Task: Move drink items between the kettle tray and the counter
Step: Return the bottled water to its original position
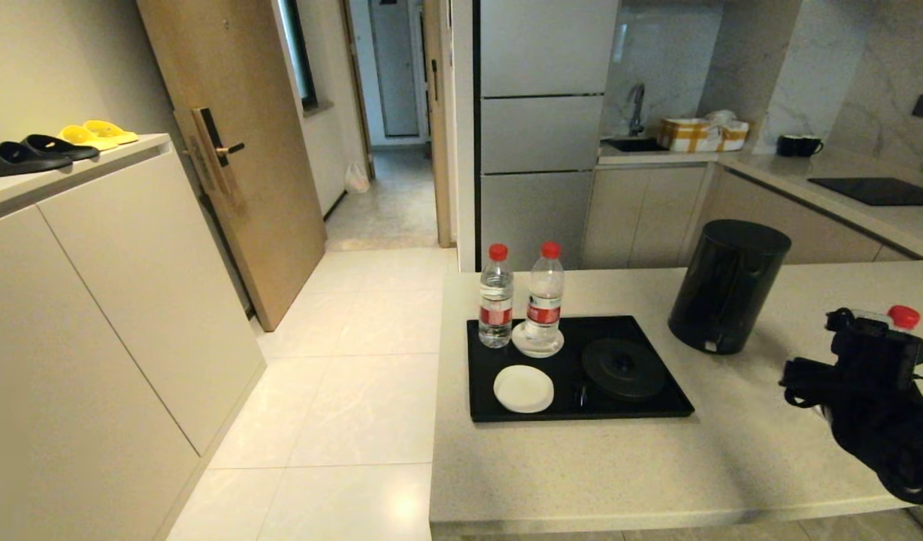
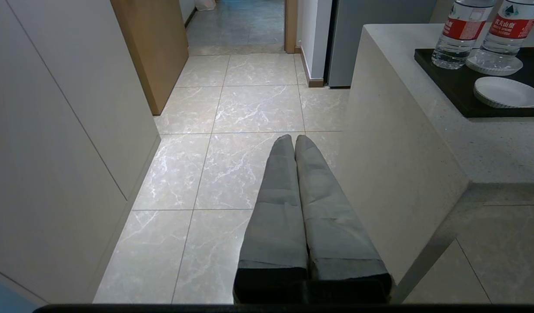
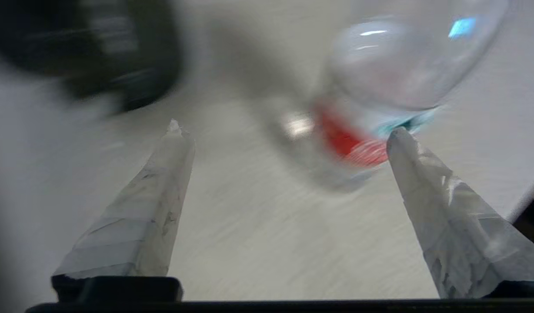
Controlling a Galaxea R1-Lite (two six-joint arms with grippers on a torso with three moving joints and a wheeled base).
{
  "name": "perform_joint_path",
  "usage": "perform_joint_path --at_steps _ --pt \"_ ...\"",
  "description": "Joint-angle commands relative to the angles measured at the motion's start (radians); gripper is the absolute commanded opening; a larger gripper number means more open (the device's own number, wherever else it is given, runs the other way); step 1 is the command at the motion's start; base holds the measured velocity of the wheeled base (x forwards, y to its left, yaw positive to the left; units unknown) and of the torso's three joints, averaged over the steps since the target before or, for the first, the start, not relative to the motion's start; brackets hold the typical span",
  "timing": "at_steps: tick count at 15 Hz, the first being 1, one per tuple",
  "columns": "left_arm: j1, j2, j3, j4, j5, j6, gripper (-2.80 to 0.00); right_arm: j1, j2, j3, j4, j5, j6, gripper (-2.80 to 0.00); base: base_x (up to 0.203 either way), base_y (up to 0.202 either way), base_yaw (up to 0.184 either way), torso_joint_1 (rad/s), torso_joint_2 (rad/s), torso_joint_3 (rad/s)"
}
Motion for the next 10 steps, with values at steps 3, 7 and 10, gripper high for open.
perform_joint_path --at_steps 3,7,10 --pt "0.000 0.001 0.000 0.000 0.000 0.000 -2.80 0.199 -0.125 0.206 -0.111 0.095 0.028 0.00 0.000 0.000 0.000 0.000 0.00 0.000" --pt "0.000 0.001 0.000 0.000 0.001 0.000 -2.80 0.328 -0.062 0.310 -0.217 0.141 0.053 -2.80 0.000 0.000 0.000 0.000 0.00 0.000" --pt "0.000 0.001 0.000 0.000 0.001 0.000 -2.80 0.350 -0.061 0.321 -0.218 0.174 0.081 -2.80 0.000 0.000 0.000 0.000 0.00 0.000"
